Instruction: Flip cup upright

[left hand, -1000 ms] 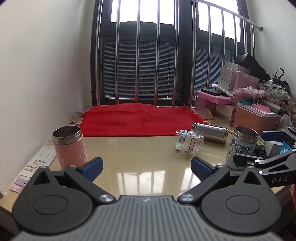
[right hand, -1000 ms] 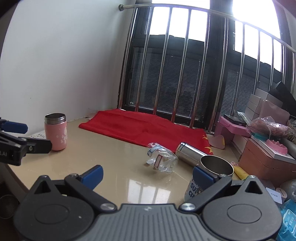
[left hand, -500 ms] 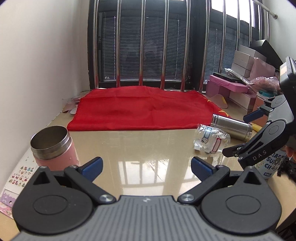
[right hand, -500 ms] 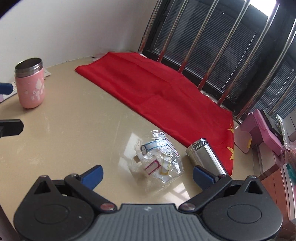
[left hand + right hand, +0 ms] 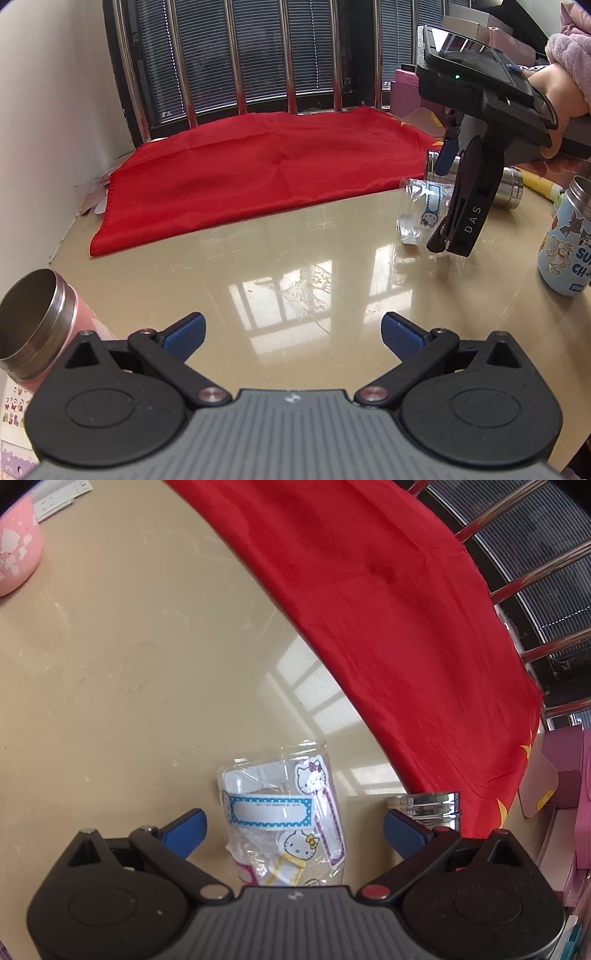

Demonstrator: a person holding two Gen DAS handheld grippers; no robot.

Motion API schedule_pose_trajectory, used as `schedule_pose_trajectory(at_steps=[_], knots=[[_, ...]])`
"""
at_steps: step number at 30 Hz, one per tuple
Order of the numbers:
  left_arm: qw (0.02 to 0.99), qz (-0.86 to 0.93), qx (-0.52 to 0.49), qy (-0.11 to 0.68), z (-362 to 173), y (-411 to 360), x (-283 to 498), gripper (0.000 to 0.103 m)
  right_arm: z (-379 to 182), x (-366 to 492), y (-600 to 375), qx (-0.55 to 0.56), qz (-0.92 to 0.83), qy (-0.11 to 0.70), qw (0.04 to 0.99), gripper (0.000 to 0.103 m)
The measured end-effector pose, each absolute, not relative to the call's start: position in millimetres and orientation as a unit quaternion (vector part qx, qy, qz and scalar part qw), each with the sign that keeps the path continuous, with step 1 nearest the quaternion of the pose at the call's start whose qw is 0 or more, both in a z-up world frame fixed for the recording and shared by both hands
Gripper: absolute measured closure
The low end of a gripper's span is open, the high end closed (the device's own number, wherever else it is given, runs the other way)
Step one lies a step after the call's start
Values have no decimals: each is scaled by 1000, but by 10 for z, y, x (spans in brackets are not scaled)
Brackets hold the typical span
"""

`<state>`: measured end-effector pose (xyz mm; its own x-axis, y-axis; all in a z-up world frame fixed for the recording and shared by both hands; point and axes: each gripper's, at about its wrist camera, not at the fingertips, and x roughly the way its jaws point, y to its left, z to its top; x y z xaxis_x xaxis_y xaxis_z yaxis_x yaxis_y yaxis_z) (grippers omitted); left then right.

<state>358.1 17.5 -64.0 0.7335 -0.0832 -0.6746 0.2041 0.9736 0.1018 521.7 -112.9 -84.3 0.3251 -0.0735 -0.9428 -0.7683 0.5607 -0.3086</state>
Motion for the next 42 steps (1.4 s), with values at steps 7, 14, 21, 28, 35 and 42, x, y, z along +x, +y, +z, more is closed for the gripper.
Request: schedule_pose_trajectory(at_steps=[7, 14, 21, 28, 35, 42], knots=[[930, -75, 62, 354, -603, 246, 3480, 0, -829, 5158, -1179, -384, 276, 516, 714, 41], [930, -59, 82, 354, -477, 365, 3171, 0, -348, 4296, -1025, -409, 349, 445, 716, 41], [928, -38, 86, 361, -461, 538, 2671, 0, -540, 3365, -680, -473, 422, 416, 652, 41], [926, -33, 84, 367, -452, 611, 2336, 0, -729, 3112, -506, -500, 432, 420, 622, 36], [930, -33, 82, 357, -380, 564, 2178, 0, -545, 3024, -650, -454, 430, 409, 665, 4], [930, -42, 83, 357, -351, 395, 2137, 0, -58, 2764, -1418, -307, 377, 360, 796, 2]])
